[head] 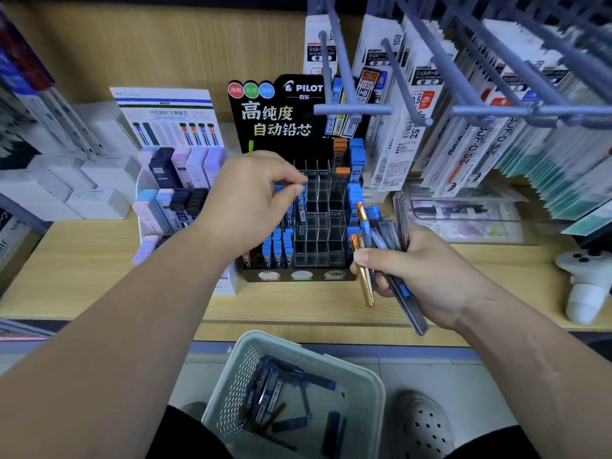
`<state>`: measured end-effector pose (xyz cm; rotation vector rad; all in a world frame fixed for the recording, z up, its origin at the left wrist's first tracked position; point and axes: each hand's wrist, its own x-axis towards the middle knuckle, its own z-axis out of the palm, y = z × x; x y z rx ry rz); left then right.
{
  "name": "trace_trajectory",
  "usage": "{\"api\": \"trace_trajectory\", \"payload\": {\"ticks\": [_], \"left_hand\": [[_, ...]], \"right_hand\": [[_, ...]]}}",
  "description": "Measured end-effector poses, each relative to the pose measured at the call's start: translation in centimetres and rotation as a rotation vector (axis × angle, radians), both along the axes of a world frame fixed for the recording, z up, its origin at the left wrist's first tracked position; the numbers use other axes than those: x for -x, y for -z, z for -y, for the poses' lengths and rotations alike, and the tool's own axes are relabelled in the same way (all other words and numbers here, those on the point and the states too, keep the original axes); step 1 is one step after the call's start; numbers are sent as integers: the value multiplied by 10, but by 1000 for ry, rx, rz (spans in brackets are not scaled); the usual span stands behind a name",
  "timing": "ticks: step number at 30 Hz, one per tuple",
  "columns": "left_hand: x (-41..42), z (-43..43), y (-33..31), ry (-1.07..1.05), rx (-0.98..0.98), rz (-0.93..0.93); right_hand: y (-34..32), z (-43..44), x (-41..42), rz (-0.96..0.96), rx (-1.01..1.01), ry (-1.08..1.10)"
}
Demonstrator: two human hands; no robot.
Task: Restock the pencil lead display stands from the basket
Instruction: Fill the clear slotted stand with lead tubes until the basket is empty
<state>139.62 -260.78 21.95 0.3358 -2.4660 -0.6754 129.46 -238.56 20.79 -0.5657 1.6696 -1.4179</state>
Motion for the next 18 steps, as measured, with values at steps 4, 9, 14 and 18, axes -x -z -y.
{"api": "trace_trajectory", "payload": {"ticks": [4, 9, 14, 18], "left_hand": [[1, 2, -2, 11, 14, 8], [2, 3, 3, 19, 29, 50], [8, -1, 14, 42, 57, 81], [10, -3, 16, 11, 111, 105]], "right_hand": [[-4, 0, 0, 8, -2, 15], [-6, -2, 1, 1, -4, 21], [-5, -2, 0, -2, -1, 15], [-4, -2, 1, -6, -2, 16]]}}
